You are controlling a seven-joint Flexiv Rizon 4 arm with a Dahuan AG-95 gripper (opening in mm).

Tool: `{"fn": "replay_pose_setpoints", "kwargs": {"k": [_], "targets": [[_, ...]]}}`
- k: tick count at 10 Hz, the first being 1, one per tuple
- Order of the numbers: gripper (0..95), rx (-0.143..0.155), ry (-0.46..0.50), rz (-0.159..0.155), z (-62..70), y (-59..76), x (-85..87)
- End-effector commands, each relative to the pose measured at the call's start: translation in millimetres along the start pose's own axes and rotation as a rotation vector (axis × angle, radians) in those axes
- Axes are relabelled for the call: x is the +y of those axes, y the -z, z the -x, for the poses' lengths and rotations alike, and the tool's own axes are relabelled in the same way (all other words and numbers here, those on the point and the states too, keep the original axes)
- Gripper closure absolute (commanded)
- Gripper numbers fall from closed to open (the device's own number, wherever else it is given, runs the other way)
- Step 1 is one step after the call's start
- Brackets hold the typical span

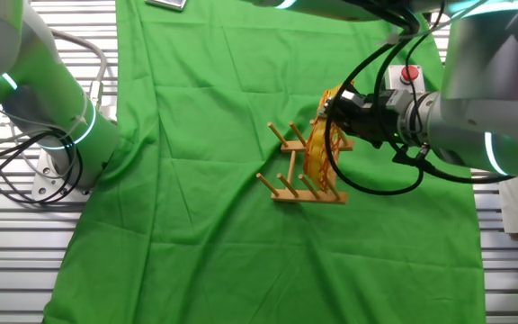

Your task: Take the dish off the dish rack

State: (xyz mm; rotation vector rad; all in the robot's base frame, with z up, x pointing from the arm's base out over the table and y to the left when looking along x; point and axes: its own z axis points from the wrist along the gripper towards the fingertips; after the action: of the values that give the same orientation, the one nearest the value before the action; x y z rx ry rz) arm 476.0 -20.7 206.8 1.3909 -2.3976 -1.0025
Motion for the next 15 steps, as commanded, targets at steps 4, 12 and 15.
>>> {"fn": "replay_pose_setpoints", "kwargs": {"k": [4,12,15], "targets": [[95.0,0.008,-0.007,-0.005,0.1,0.5,0.9],[95.0,0.012,-0.016,-0.001,4.9,7.1,7.3],[95.0,0.011,-0.021,-0.001,6.4,10.1,10.7]]}}
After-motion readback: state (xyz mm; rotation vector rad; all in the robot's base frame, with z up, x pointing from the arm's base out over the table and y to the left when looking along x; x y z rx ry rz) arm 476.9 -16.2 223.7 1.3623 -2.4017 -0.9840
